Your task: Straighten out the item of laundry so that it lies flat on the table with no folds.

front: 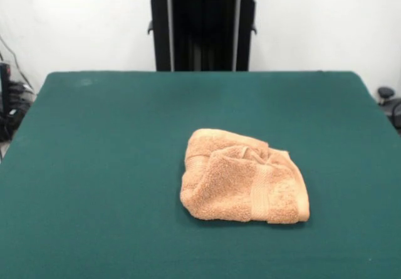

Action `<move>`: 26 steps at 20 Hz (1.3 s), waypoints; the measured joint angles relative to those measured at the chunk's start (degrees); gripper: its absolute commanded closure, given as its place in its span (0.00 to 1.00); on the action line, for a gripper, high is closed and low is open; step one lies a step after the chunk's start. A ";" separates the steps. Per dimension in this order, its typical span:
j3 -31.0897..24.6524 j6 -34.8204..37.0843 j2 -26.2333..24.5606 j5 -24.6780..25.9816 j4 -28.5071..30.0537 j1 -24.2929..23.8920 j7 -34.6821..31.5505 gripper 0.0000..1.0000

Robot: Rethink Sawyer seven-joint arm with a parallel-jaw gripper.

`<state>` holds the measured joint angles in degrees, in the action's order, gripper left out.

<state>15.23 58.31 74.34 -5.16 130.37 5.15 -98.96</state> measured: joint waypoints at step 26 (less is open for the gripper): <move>-5.78 -17.13 -30.45 -4.07 -10.36 -1.57 -0.02 0.00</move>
<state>9.45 41.17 43.89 -9.23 120.01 3.58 -98.98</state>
